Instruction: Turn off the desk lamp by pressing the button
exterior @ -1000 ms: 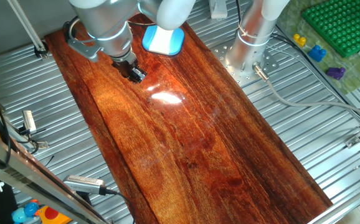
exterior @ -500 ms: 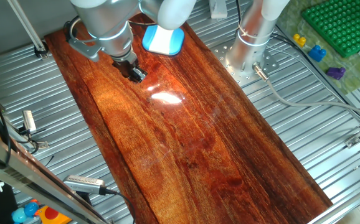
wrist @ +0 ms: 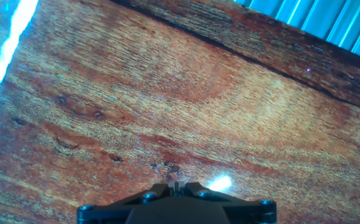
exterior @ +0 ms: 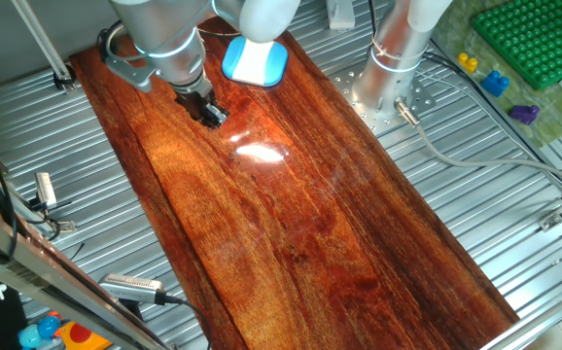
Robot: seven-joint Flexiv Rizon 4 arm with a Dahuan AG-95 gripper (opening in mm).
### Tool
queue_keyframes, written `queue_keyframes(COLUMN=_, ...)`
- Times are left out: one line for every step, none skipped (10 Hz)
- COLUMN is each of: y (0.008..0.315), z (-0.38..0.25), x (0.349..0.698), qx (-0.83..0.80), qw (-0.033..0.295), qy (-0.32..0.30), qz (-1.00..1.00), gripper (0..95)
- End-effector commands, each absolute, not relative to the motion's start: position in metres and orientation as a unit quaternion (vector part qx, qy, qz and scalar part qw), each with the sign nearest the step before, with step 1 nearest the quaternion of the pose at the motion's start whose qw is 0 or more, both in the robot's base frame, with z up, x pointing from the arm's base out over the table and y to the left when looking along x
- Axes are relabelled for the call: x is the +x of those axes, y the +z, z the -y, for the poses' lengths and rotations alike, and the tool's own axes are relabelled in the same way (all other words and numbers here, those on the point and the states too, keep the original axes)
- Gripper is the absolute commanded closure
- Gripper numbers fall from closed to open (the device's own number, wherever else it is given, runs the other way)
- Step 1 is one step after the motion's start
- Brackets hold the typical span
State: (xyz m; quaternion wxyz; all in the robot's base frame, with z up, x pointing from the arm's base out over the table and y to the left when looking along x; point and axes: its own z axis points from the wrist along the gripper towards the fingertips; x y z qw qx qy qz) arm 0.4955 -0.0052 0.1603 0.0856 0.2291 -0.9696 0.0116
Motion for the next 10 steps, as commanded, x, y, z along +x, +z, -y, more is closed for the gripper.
queue_keyframes(y=0.161, z=0.01, x=0.48, qx=0.226, qw=0.089, qy=0.011, qz=0.97, gripper=95.0)
queue_keyframes(y=0.16, z=0.013, x=0.472, qx=0.223, qw=0.1, qy=0.01, qz=0.97, gripper=95.0)
queue_keyframes(y=0.159, z=0.014, x=0.465, qx=0.218, qw=0.106, qy=0.011, qz=0.97, gripper=95.0)
queue_keyframes(y=0.155, z=0.018, x=0.449, qx=0.21, qw=0.119, qy=0.031, qz=0.97, gripper=95.0)
queue_keyframes(y=0.151, z=0.02, x=0.438, qx=0.208, qw=0.134, qy=0.055, qz=0.967, gripper=95.0)
queue_keyframes(y=0.148, z=0.021, x=0.428, qx=0.21, qw=0.152, qy=0.096, qz=0.961, gripper=95.0)
queue_keyframes(y=0.144, z=0.023, x=0.416, qx=0.215, qw=0.17, qy=0.141, qz=0.951, gripper=95.0)
queue_keyframes(y=0.143, z=0.023, x=0.406, qx=0.223, qw=0.179, qy=0.167, qz=0.943, gripper=95.0)
queue_keyframes(y=0.141, z=0.023, x=0.4, qx=0.228, qw=0.185, qy=0.183, qz=0.938, gripper=95.0)
queue_keyframes(y=0.139, z=0.023, x=0.392, qx=0.234, qw=0.19, qy=0.197, qz=0.933, gripper=95.0)
